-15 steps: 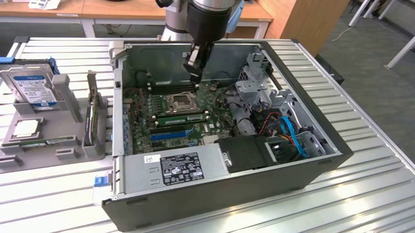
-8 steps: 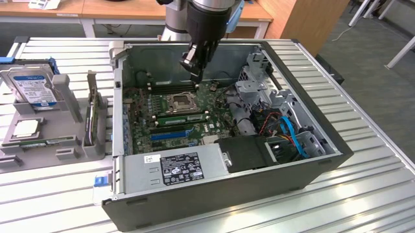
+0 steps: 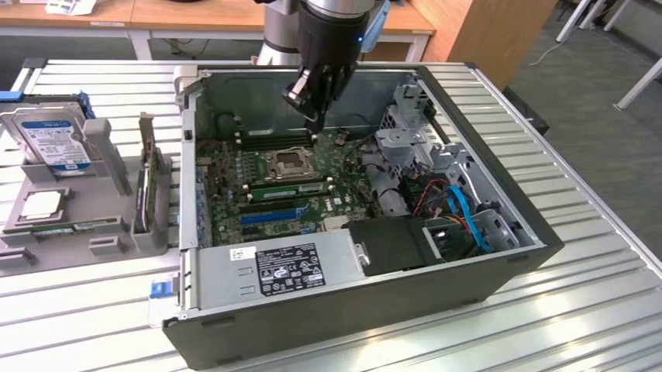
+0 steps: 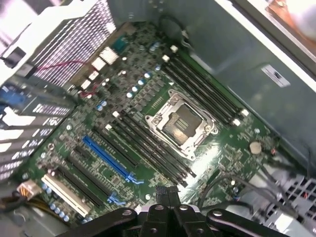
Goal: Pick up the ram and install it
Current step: 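Press down the ram until it locks into place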
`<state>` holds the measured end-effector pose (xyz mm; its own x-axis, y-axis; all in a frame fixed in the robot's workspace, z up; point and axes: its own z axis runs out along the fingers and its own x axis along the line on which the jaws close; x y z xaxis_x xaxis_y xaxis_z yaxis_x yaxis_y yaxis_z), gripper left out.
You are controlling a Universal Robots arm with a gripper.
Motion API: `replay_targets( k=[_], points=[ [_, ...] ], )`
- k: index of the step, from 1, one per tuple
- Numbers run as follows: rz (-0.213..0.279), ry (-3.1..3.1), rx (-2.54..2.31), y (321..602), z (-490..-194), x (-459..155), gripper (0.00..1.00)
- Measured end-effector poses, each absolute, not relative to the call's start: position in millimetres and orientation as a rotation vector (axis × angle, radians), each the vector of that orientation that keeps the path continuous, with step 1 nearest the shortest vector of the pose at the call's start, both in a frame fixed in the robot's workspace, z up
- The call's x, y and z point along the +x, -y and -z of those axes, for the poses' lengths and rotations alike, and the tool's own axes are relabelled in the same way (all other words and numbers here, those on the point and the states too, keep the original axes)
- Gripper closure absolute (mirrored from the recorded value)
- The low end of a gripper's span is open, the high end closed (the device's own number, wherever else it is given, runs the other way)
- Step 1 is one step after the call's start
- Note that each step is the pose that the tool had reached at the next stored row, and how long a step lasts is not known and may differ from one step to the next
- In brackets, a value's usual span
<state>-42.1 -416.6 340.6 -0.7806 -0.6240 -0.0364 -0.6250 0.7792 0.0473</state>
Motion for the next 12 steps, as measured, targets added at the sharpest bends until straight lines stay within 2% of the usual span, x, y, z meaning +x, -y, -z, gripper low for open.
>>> replay_targets(
  k=[12],
  points=[
    [-0.085, -3.035, -0.704, 416.6, -340.3, -42.2, 0.90]
  ],
)
